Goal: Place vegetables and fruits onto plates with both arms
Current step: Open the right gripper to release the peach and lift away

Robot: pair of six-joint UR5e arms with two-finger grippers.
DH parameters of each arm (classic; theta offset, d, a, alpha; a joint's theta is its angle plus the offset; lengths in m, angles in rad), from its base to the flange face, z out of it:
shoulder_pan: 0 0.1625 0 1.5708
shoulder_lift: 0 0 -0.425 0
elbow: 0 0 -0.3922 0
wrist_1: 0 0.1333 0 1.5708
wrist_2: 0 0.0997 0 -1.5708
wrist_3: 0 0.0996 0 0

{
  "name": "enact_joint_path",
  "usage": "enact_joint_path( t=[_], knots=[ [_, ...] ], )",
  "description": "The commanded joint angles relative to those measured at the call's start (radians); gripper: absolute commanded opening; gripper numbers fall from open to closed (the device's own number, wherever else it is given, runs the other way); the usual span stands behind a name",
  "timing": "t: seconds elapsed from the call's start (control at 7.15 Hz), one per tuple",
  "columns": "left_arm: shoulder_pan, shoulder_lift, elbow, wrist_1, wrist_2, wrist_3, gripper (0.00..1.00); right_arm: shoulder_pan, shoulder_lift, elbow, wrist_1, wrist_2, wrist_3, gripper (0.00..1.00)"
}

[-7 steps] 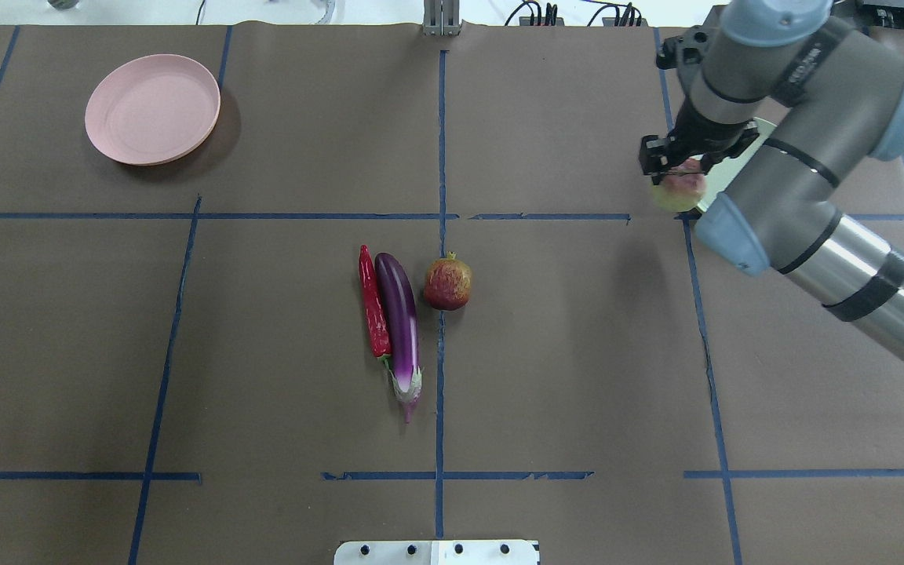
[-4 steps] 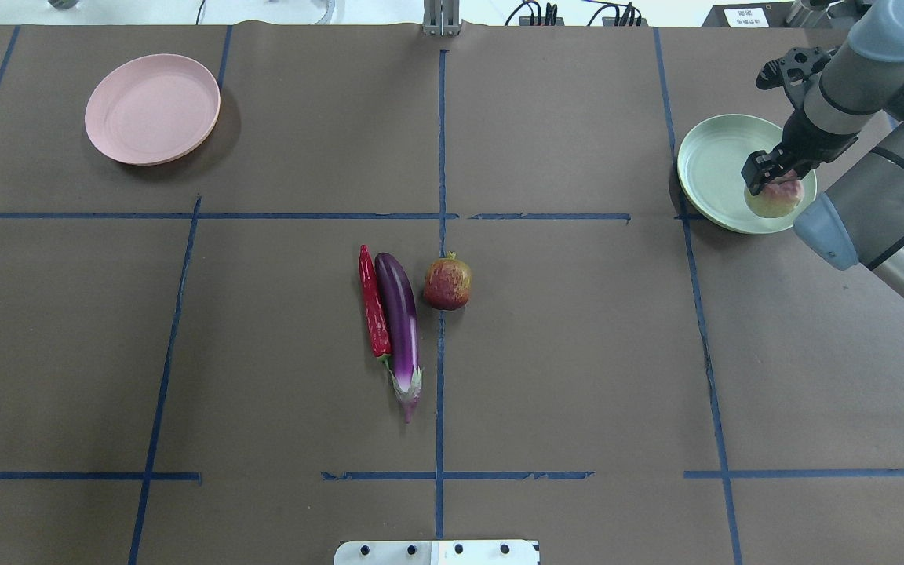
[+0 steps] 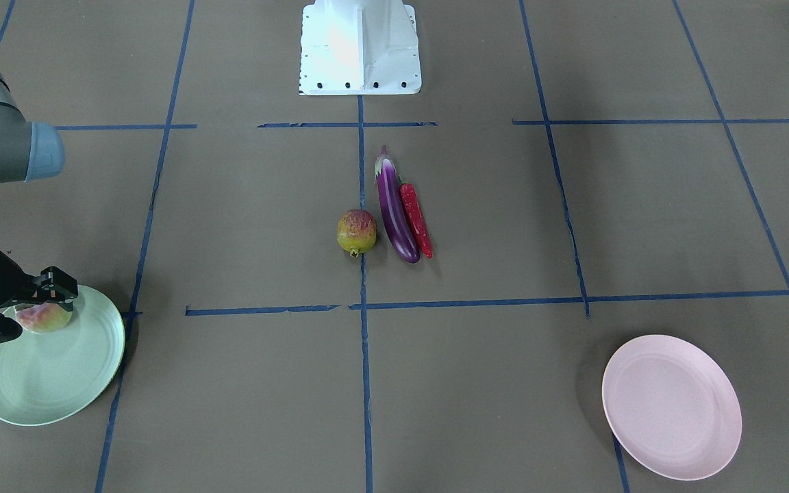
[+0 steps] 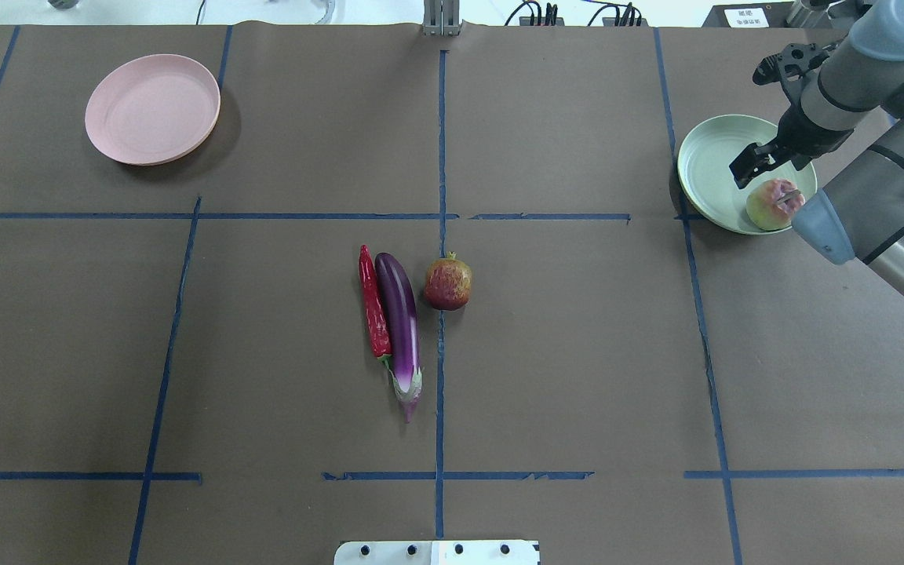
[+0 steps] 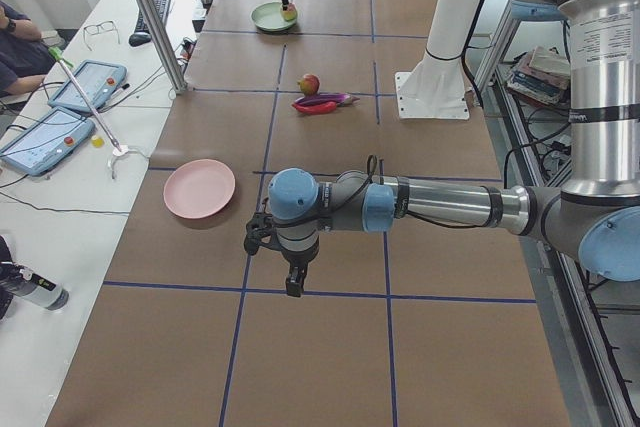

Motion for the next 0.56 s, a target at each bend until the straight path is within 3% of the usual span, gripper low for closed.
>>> enact_joint_path(
  t=[0.0, 0.14, 0.42],
  knots=[
    [0.001, 0.0, -0.001, 0.0, 0.0, 0.0, 1.0, -0.086, 0.1, 0.078, -0.015, 0.012, 0.287, 1.0],
    [0.001, 0.0, -0.001, 0.0, 0.0, 0.002, 1.0, -0.166, 0.166, 0.085, -0.015, -0.003, 0.449, 1.0],
    [0.002, 0.0, -0.001, 0.0, 0.0, 0.002, 1.0, -0.345, 0.312, 0.08, -0.052, -0.143, 0.68, 1.0]
  ],
)
